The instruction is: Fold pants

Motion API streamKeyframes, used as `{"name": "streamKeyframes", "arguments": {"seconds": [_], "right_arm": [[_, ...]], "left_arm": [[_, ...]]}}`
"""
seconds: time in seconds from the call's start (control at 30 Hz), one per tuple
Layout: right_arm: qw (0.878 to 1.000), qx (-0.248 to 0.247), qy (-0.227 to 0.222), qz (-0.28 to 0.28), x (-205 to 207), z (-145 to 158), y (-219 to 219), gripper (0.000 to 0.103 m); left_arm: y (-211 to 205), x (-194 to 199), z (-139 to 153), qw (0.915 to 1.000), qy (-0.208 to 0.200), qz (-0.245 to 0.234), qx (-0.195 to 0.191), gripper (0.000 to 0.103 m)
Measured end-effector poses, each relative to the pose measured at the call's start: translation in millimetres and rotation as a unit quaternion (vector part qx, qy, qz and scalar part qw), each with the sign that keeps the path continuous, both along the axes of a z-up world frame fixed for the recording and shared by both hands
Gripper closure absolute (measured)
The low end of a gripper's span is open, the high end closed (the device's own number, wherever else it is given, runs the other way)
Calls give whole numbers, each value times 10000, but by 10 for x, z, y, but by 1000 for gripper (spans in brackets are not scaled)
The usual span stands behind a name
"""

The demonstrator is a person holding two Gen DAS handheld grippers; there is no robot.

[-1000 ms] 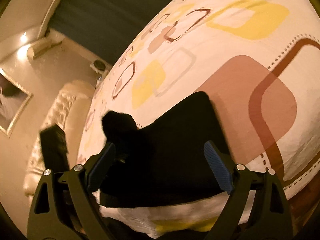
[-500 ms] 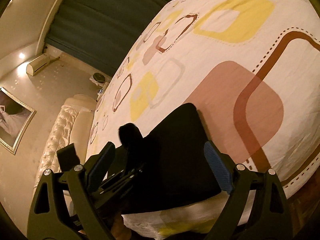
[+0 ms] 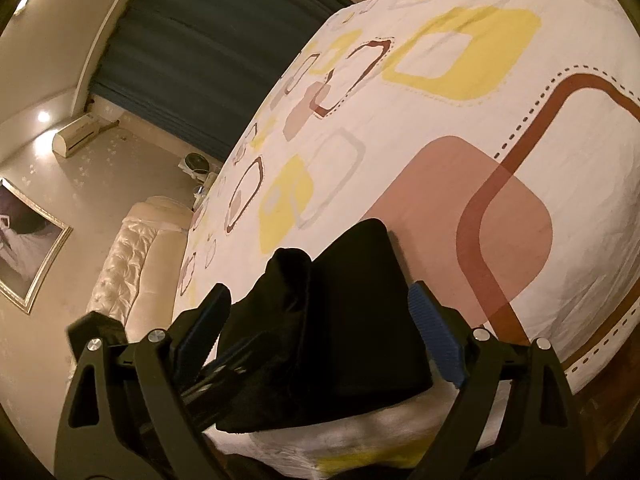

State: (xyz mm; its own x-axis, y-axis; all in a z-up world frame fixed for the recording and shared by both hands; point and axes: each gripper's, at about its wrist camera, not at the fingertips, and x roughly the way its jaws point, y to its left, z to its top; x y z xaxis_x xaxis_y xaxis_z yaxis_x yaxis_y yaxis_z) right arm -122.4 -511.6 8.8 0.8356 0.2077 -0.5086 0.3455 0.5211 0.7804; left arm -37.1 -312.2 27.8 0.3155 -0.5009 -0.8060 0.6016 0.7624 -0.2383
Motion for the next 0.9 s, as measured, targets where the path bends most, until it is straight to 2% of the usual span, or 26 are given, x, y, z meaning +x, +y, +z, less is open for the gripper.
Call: {"name": "streamKeyframes", "arguments": {"seconds": [0.17,0.27,0.37,0.57,0.77,0.83,0.9], "right_arm": [[9999,-54,-25,106,10,67,68,13],[9996,-82,27,280,58,72,129,13],[9987,-75,94,496,132,33,206,13],[9959,117,220,874,306,-87,448,13],[9926,-48,517,1098,495,-215,638,13],[9917,-60,630,1120,547,-282,675,14],[9905,-98,704,1179,584,-334,706,18]], "left_arm": [[323,-35,325,9983,-112,-136,-554,31],[656,-5,391,9975,-362,-44,-600,29],[1121,109,291,9976,-386,258,-511,27],[1924,368,-107,9944,-59,1028,-242,27],[2233,542,-369,9902,294,1358,-127,27],[2250,559,-382,9912,449,1227,-226,27],[2258,564,-382,9920,397,1180,-223,27]]}}
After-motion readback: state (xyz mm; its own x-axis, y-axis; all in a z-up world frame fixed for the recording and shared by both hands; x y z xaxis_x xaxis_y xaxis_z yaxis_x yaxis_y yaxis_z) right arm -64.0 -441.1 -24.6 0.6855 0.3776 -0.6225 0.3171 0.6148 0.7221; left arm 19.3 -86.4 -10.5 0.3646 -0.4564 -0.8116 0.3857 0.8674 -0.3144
